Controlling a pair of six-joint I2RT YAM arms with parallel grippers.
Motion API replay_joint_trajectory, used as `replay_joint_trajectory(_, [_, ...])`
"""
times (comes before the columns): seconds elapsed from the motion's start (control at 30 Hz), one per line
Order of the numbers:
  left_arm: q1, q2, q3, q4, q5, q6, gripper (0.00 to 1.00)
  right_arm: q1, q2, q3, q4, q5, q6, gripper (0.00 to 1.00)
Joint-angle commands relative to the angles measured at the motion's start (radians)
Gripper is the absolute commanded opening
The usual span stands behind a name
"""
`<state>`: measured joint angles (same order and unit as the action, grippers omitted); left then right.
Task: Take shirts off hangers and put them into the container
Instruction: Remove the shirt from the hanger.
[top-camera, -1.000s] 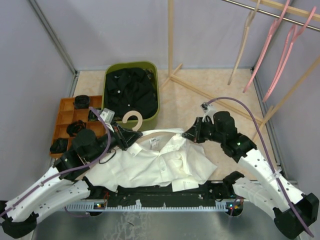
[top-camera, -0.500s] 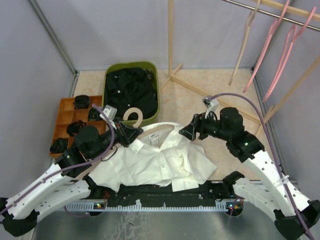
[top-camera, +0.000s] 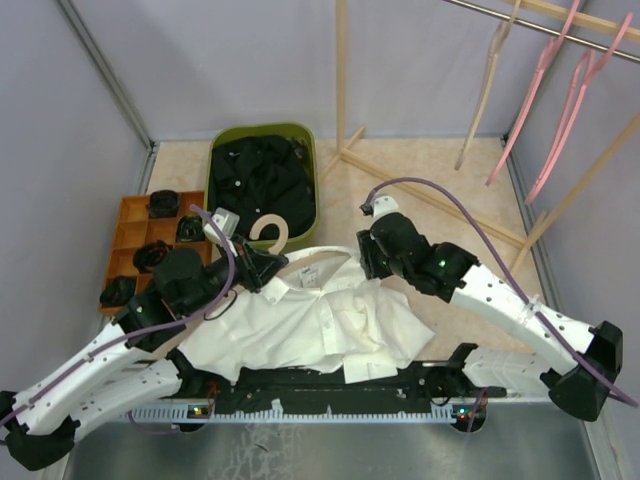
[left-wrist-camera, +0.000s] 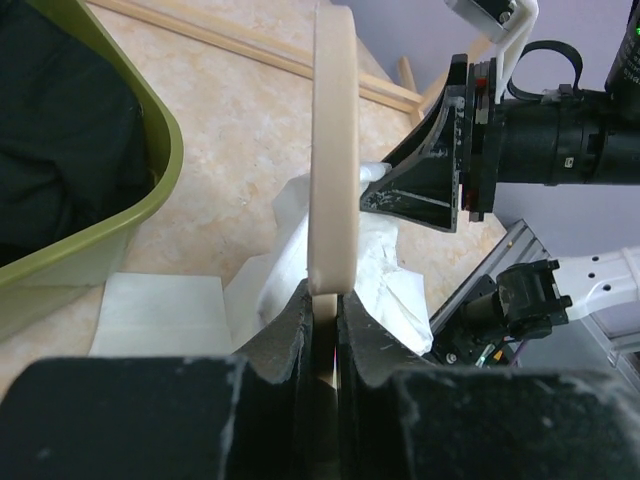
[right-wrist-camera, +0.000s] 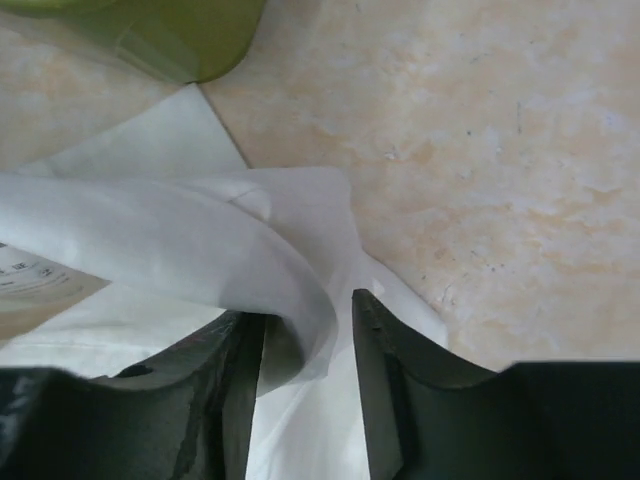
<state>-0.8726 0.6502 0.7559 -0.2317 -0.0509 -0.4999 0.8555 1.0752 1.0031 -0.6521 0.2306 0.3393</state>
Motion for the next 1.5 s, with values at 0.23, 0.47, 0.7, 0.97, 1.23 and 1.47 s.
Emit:
replay_joint_trajectory(0.23, [0.004,-0.016,0.061,-0.028,0.045,0.06,0.0,-0.215,-0.115,0.028,0.037,-0.082,0.123,0.02])
replay_joint_trajectory(0.47, [0.004,-0.05,0.061,0.004,0.145,0.143,0.0,-0.279,-0.046,0.058,-0.059,-0.078,0.112,0.04])
replay_joint_trajectory(0.7, [0.004,-0.041,0.075,0.017,0.257,0.174,0.0,-0.289,-0.078,0.046,0.043,-0.164,0.109,0.13])
replay_joint_trajectory(0.97, [0.004,-0.02,0.093,0.068,0.325,0.171,0.0,-0.289,-0.062,0.042,0.063,-0.257,0.084,0.29])
replay_joint_trajectory(1.23, [0.004,-0.09,0.075,0.084,0.202,0.173,0.0,-0.289,0.036,0.058,-0.083,-0.129,0.069,0.19])
replay_joint_trajectory(1.47, [0.004,-0.176,0.008,0.158,0.123,0.147,0.0,-0.289,0.012,-0.046,0.001,-0.298,0.075,0.19])
